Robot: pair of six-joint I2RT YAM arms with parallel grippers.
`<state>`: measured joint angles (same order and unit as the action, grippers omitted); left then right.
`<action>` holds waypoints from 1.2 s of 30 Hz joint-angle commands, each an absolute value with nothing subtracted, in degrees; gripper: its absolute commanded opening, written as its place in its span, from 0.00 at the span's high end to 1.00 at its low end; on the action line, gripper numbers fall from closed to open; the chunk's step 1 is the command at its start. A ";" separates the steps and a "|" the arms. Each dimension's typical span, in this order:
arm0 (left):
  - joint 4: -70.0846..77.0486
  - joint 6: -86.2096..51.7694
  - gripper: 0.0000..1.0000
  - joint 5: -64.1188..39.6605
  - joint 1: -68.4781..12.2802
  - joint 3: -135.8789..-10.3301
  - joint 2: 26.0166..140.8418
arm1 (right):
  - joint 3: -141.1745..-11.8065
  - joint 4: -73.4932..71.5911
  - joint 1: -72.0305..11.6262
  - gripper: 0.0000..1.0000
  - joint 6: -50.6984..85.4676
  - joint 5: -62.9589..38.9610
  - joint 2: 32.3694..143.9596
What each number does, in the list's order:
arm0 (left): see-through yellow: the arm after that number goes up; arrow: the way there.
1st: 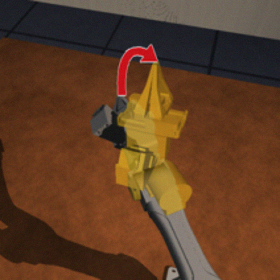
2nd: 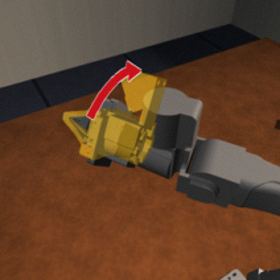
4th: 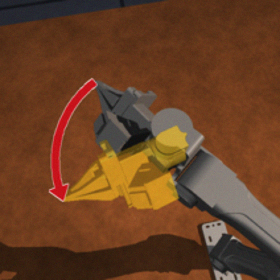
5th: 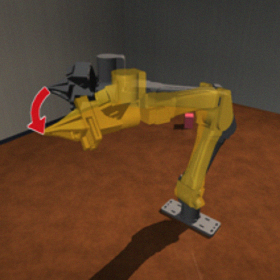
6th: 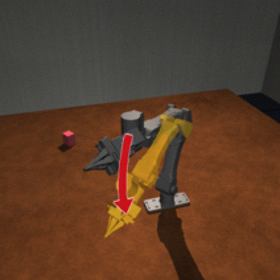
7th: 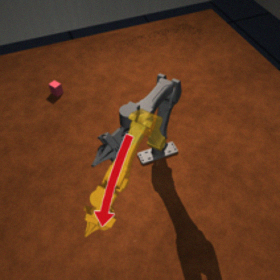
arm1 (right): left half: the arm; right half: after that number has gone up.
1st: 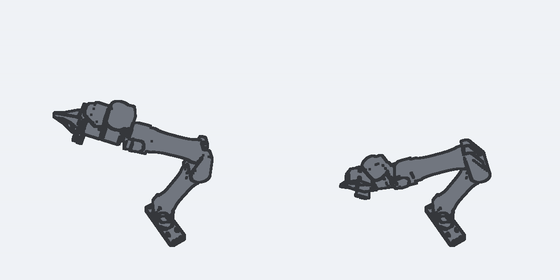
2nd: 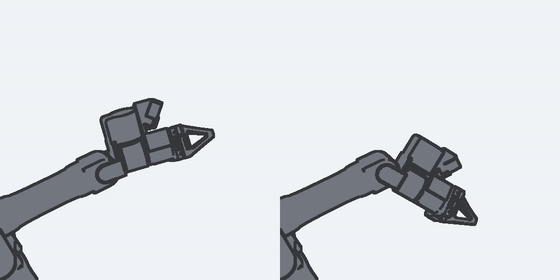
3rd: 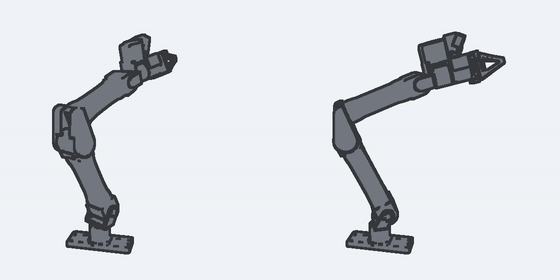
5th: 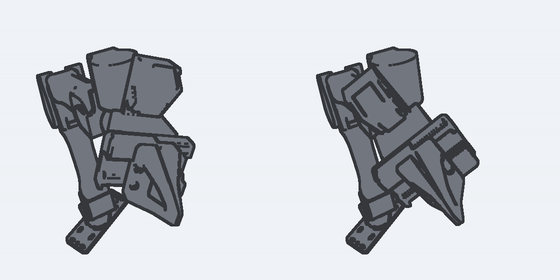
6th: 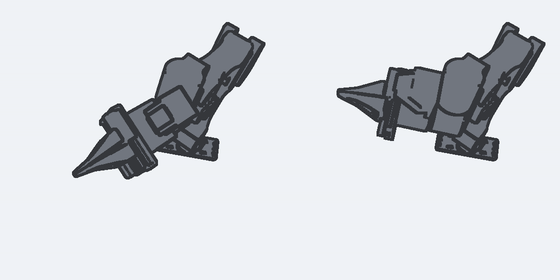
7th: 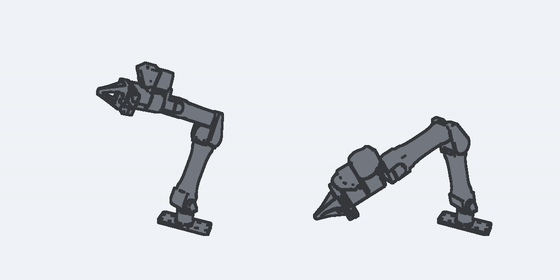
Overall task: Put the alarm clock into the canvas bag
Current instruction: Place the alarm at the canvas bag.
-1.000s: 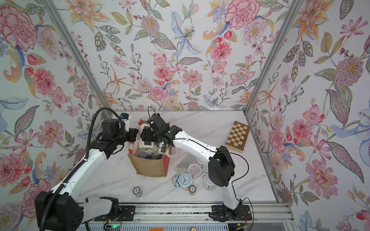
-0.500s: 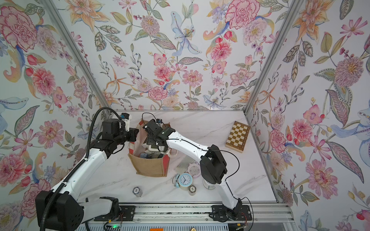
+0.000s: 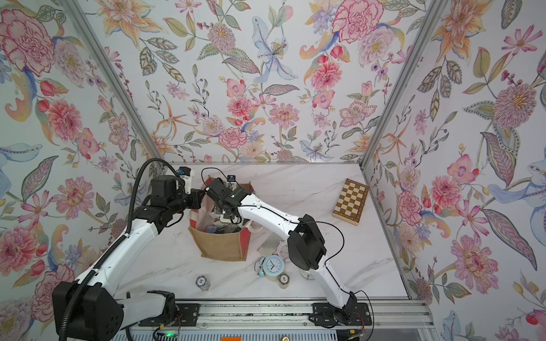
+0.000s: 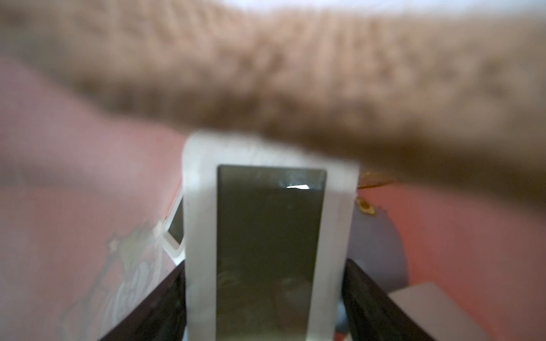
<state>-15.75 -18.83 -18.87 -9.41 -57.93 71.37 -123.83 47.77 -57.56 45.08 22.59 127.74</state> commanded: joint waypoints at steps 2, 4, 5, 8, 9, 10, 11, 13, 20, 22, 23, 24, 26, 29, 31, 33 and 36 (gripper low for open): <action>-15.97 -18.28 0.86 -18.38 -9.84 -58.94 71.28 | -129.44 51.48 -58.66 0.04 40.37 31.82 125.88; -16.08 -18.28 0.86 -18.36 -9.80 -58.97 71.20 | -131.83 51.50 -59.39 0.03 38.25 33.32 125.51; -16.08 -18.28 0.86 -18.46 -9.84 -58.92 71.16 | -132.61 51.45 -59.66 0.03 37.63 33.88 125.19; -16.08 -18.24 0.86 -18.34 -9.93 -58.80 70.93 | -134.49 50.94 -60.22 0.04 35.22 35.59 124.23; -16.16 -18.19 0.86 -18.44 -9.84 -58.80 70.93 | -134.93 50.71 -60.30 0.04 34.28 36.15 123.87; -16.16 -18.19 0.86 -18.39 -9.84 -58.84 70.94 | -135.28 50.39 -60.43 0.05 33.29 36.47 123.40; -16.17 -18.19 0.86 -18.44 -9.84 -58.89 70.93 | -135.50 50.23 -60.47 0.05 32.64 36.84 123.10; -16.22 -18.19 0.86 -18.38 -9.84 -58.89 70.93 | -135.53 49.58 -60.45 0.05 31.08 37.24 122.26; -16.26 -18.19 0.86 -18.66 -9.84 -58.79 70.93 | -135.23 49.00 -58.92 0.05 25.60 38.64 120.16; -16.26 -18.06 0.86 -18.66 -9.84 -58.71 70.95 | -134.09 49.04 -57.82 0.05 24.22 38.32 119.13; -16.26 -18.10 0.86 -18.63 -9.80 -58.72 70.93 | -133.44 49.03 -57.33 0.05 23.46 38.32 118.58; -16.26 -18.10 0.86 -18.63 -9.84 -58.71 70.93 | -132.60 49.06 -56.65 0.05 22.60 38.32 118.05; -16.26 -18.10 0.86 -18.64 -9.84 -58.71 70.96 | -130.67 49.05 -55.45 0.04 20.90 38.69 116.95; -16.25 -18.09 0.86 -18.64 -9.94 -58.54 70.95 | -126.97 49.10 -53.69 0.00 17.75 38.79 114.80; -16.18 -18.11 0.86 -18.60 -9.82 -58.54 70.93 | -123.86 49.12 -52.53 0.01 17.10 38.69 113.02; -16.09 -18.06 0.86 -18.63 -9.89 -58.54 70.96 | -120.40 49.04 -50.90 0.01 16.79 36.72 110.75; -16.08 -18.09 0.86 -18.71 -9.83 -58.54 71.06 | -115.37 49.06 -47.99 0.01 17.27 33.99 107.49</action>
<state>-15.77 -18.85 -18.87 -9.41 -57.93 71.37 -118.58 48.42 -49.89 18.57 36.23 111.15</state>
